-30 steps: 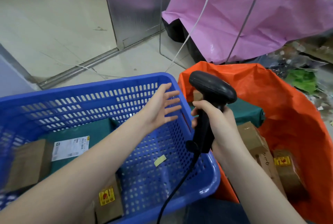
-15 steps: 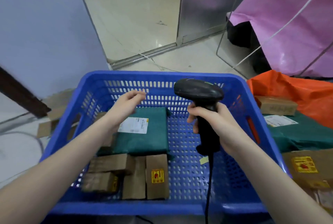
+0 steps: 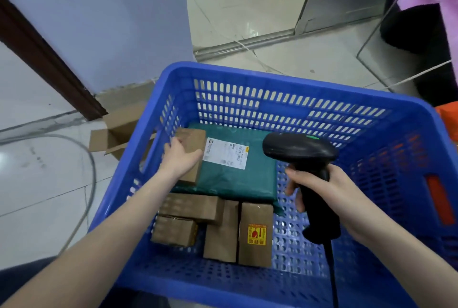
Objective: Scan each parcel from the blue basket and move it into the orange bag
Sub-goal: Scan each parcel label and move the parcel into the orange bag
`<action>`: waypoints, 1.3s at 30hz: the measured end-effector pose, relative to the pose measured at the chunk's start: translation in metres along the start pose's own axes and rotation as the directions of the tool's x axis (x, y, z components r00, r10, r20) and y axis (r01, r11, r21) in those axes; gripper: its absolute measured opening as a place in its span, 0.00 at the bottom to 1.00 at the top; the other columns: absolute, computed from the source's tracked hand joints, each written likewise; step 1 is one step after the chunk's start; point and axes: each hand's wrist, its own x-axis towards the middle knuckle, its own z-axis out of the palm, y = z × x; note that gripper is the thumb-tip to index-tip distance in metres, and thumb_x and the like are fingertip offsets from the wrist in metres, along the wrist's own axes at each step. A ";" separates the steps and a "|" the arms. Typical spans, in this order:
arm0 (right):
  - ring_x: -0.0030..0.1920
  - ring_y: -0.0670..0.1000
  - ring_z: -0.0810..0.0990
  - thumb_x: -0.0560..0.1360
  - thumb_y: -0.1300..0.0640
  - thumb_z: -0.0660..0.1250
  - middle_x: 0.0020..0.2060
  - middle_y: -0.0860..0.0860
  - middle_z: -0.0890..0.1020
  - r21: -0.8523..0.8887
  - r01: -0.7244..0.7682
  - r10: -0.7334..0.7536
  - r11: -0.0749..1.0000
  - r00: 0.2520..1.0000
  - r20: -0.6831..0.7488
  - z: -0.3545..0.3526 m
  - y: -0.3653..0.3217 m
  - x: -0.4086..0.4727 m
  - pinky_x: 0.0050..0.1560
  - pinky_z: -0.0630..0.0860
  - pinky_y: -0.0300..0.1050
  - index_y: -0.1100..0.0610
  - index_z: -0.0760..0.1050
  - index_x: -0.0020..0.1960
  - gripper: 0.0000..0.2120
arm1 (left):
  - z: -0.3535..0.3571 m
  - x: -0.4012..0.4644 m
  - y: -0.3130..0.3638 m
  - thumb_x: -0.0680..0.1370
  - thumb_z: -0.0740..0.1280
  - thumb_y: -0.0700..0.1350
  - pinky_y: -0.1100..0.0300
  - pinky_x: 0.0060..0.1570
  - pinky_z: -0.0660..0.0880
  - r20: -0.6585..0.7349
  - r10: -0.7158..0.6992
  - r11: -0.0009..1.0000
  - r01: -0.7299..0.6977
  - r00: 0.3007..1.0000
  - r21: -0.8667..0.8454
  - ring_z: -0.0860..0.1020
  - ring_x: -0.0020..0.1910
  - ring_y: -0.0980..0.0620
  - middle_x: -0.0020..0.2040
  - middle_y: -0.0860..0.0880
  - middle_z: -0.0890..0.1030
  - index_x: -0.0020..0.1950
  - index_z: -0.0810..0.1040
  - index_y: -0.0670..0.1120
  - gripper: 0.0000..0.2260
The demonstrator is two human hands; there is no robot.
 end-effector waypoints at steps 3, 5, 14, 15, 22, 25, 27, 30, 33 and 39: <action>0.25 0.50 0.75 0.74 0.57 0.68 0.29 0.53 0.81 0.015 -0.029 0.029 0.999 1.000 0.010 0.001 0.001 0.002 0.27 0.71 0.36 0.63 0.76 0.43 0.08 | 0.005 0.016 -0.015 0.75 0.69 0.52 0.45 0.71 0.60 -0.006 -0.021 0.998 0.022 1.000 0.057 0.57 0.75 0.39 0.76 0.38 0.55 0.77 0.51 0.40 0.39; 0.25 0.51 0.75 0.69 0.52 0.69 0.32 0.54 0.82 0.024 -0.033 0.033 0.999 0.999 0.007 0.000 0.001 0.002 0.27 0.70 0.37 0.63 0.76 0.45 0.14 | 0.010 0.024 -0.020 0.74 0.70 0.53 0.43 0.71 0.60 -0.018 0.001 0.997 0.000 1.000 0.083 0.57 0.75 0.39 0.76 0.39 0.54 0.77 0.50 0.40 0.41; 0.27 0.51 0.76 0.52 0.30 0.75 0.36 0.55 0.82 0.059 -0.010 0.004 0.998 0.995 0.100 0.001 0.005 0.005 0.30 0.71 0.39 0.50 0.81 0.46 0.31 | 0.033 0.033 -0.022 0.69 0.74 0.56 0.43 0.67 0.61 -0.165 0.188 0.918 -0.114 0.968 0.379 0.58 0.71 0.38 0.72 0.39 0.61 0.73 0.59 0.41 0.40; 0.27 0.51 0.76 0.52 0.31 0.75 0.36 0.54 0.81 0.065 -0.010 0.003 0.998 0.994 0.105 0.002 0.005 0.005 0.30 0.72 0.38 0.50 0.81 0.46 0.31 | 0.035 0.034 -0.022 0.68 0.74 0.56 0.43 0.67 0.60 -0.158 0.206 0.914 -0.132 0.966 0.385 0.59 0.70 0.38 0.72 0.40 0.61 0.72 0.59 0.42 0.40; 0.27 0.51 0.75 0.53 0.33 0.76 0.36 0.55 0.81 0.043 -0.025 0.021 0.999 0.996 0.092 0.001 0.008 0.006 0.32 0.73 0.38 0.51 0.80 0.47 0.30 | 0.048 0.033 -0.028 0.68 0.75 0.55 0.41 0.69 0.59 -0.019 0.181 0.874 -0.152 0.983 0.462 0.57 0.73 0.37 0.75 0.40 0.53 0.78 0.44 0.50 0.50; 0.27 0.51 0.75 0.59 0.40 0.72 0.36 0.53 0.81 0.039 -0.035 0.031 0.999 0.996 0.086 -0.001 0.006 0.003 0.32 0.71 0.41 0.52 0.79 0.47 0.22 | 0.041 0.029 -0.020 0.68 0.74 0.54 0.41 0.69 0.60 -0.026 0.196 0.922 -0.175 0.980 0.346 0.59 0.72 0.37 0.74 0.40 0.56 0.78 0.46 0.50 0.48; 0.26 0.51 0.74 0.61 0.43 0.74 0.36 0.54 0.81 0.071 -0.017 0.011 0.997 0.997 0.079 -0.003 0.003 0.000 0.31 0.71 0.41 0.54 0.79 0.48 0.22 | 0.035 0.022 -0.006 0.69 0.74 0.53 0.45 0.70 0.61 -0.022 0.238 0.957 -0.231 0.971 0.177 0.61 0.71 0.39 0.73 0.41 0.56 0.77 0.49 0.49 0.46; 0.24 0.51 0.69 0.65 0.50 0.70 0.37 0.56 0.78 0.190 0.022 -0.024 0.982 1.000 0.008 -0.006 -0.003 -0.004 0.28 0.70 0.42 0.60 0.76 0.52 0.19 | 0.022 0.002 0.029 0.69 0.74 0.53 0.55 0.59 0.69 0.059 0.180 0.969 -0.166 0.982 -0.184 0.68 0.60 0.48 0.67 0.47 0.59 0.75 0.54 0.52 0.41; 0.24 0.50 0.70 0.67 0.53 0.68 0.40 0.56 0.80 0.278 0.081 -0.066 0.957 0.996 -0.064 -0.010 -0.010 -0.006 0.28 0.71 0.43 0.59 0.75 0.52 0.16 | 0.007 -0.029 0.068 0.72 0.70 0.55 0.56 0.43 0.74 0.366 0.124 0.841 0.098 0.922 -0.532 0.76 0.48 0.51 0.56 0.48 0.75 0.70 0.65 0.50 0.30; 0.37 0.53 0.81 0.66 0.53 0.66 0.48 0.56 0.84 0.483 0.213 -0.167 0.849 0.976 -0.138 -0.034 -0.032 -0.029 0.31 0.77 0.44 0.57 0.75 0.50 0.14 | -0.010 -0.109 0.123 0.67 0.66 0.52 0.56 0.45 0.72 0.567 0.309 0.596 0.309 0.764 -0.741 0.77 0.40 0.48 0.44 0.46 0.81 0.44 0.80 0.46 0.12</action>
